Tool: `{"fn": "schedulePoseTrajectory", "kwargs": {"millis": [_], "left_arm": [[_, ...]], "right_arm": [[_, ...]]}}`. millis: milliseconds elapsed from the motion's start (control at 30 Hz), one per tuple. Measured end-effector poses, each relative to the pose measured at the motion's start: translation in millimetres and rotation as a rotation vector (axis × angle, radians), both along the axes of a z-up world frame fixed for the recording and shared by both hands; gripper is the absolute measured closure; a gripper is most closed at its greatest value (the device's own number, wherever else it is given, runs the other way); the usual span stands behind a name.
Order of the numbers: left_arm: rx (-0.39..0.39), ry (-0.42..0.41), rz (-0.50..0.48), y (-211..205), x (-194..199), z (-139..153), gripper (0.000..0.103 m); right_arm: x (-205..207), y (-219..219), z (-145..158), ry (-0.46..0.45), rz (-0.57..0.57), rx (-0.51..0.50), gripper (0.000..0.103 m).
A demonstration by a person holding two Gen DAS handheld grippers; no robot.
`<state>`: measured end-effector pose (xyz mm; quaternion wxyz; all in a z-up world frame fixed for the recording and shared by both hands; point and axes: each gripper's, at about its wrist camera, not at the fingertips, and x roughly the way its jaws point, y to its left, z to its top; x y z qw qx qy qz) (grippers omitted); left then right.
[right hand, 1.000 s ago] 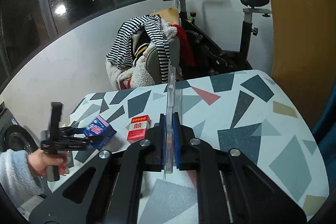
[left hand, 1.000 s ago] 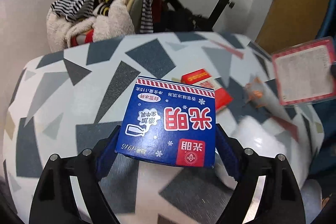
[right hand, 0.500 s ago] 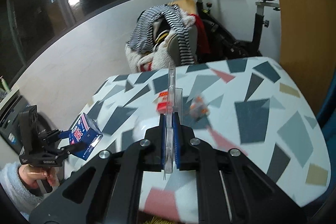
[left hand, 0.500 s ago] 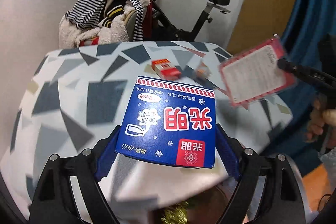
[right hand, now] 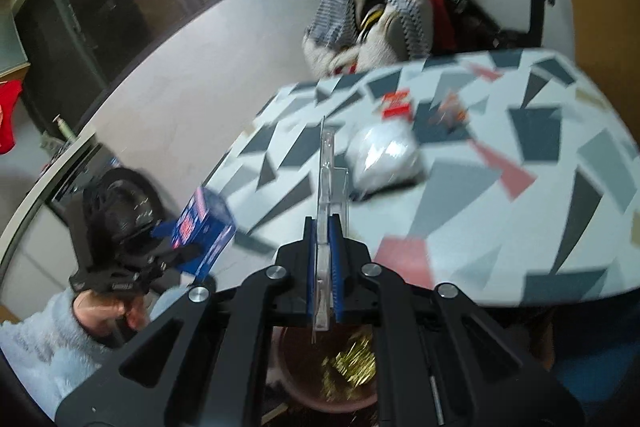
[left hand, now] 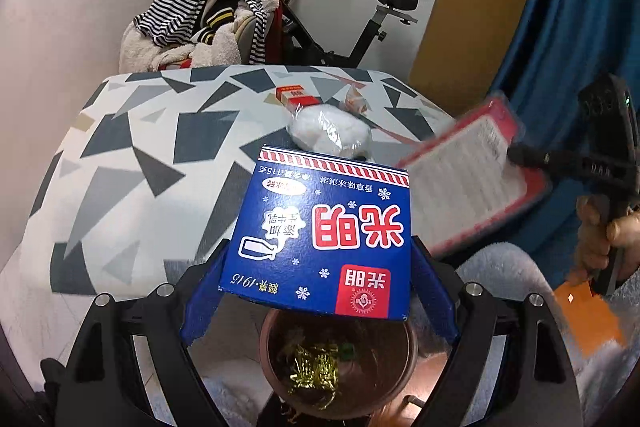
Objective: Collect trash
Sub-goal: 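Lower the blister pack into the bin and open the right gripper while the left gripper carries the box, then lower the blue milk box into the brown bin and open the left gripper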
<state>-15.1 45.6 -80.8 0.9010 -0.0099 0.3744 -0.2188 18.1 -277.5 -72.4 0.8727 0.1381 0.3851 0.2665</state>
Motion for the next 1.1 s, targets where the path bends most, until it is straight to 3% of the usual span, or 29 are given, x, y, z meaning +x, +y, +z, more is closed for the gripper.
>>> {"fn": "schedulePoseTrajectory", "kwargs": {"millis": [333, 533, 733, 867, 967, 1033, 1100], "left_arm": [[-0.036, 0.039, 0.015, 9, -8, -19, 0.02], [-0.042, 0.057, 0.014, 10, -9, -30, 0.02], [-0.051, 0.061, 0.003, 10, -10, -36, 0.02], [-0.04, 0.06, -0.007, 7, -10, -39, 0.02], [-0.04, 0.057, -0.015, 5, -10, -41, 0.02], [-0.029, 0.05, -0.023, 3, -11, -43, 0.02], [-0.014, 0.047, -0.033, 1, -12, -46, 0.02]], "right_arm": [[-2, 62, -81, 0.205, 0.098, -0.122, 0.092], [11, 86, -134, 0.325, 0.095, -0.203, 0.092], [21, 94, -166, 0.393, 0.065, -0.224, 0.09], [20, 88, -176, 0.411, 0.026, -0.204, 0.069], [20, 85, -170, 0.378, 0.034, -0.201, 0.064], [23, 83, -162, 0.331, 0.038, -0.194, 0.052], [22, 80, -149, 0.258, 0.055, -0.197, 0.034]]}}
